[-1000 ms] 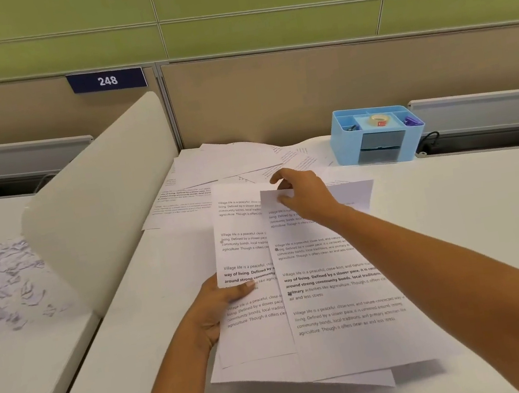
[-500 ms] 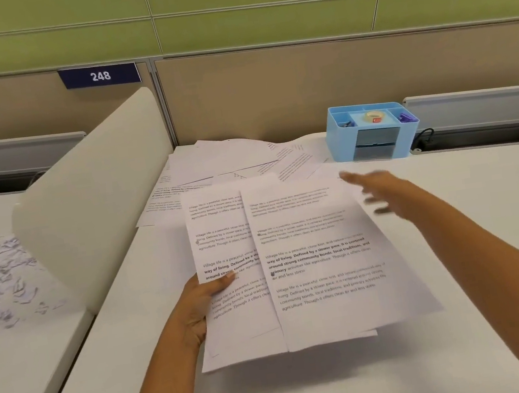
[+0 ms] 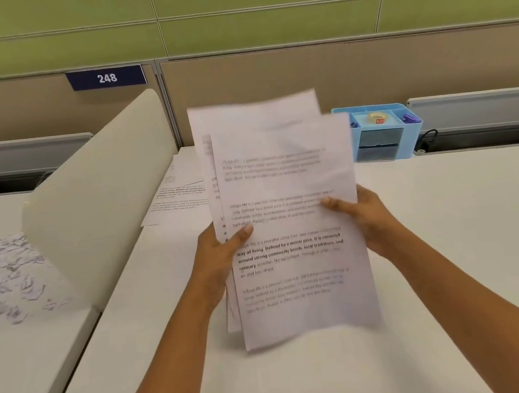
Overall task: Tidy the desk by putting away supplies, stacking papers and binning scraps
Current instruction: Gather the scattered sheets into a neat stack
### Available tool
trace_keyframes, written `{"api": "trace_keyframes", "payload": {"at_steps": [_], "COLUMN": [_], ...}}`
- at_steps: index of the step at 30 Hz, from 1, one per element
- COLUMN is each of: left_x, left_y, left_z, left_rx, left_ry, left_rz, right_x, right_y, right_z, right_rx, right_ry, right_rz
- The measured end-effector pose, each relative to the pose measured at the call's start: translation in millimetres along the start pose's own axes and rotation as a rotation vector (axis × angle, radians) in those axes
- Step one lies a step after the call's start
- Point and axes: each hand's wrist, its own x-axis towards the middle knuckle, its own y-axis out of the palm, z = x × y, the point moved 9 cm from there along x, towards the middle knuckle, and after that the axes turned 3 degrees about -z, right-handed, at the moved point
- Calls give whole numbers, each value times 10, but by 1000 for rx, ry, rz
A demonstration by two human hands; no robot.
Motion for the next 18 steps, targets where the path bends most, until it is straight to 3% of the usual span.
{"api": "trace_keyframes", "payload": {"at_steps": [6,14,18], "left_x": [59,9,47], "left_y": [117,88,85], "left_z": [-329,132,50], "left_rx": [-13,76,73], "left_ry": [176,82,90], "left_rz": [40,50,28], "right_x": [-70,-174,-132], "right_y": [39,67,66], "right_z": [493,-49,-31], "right_rx": [165,-72,-69], "right_ry": [-239,-173,-156], "right_rz": [68,151,143]}}
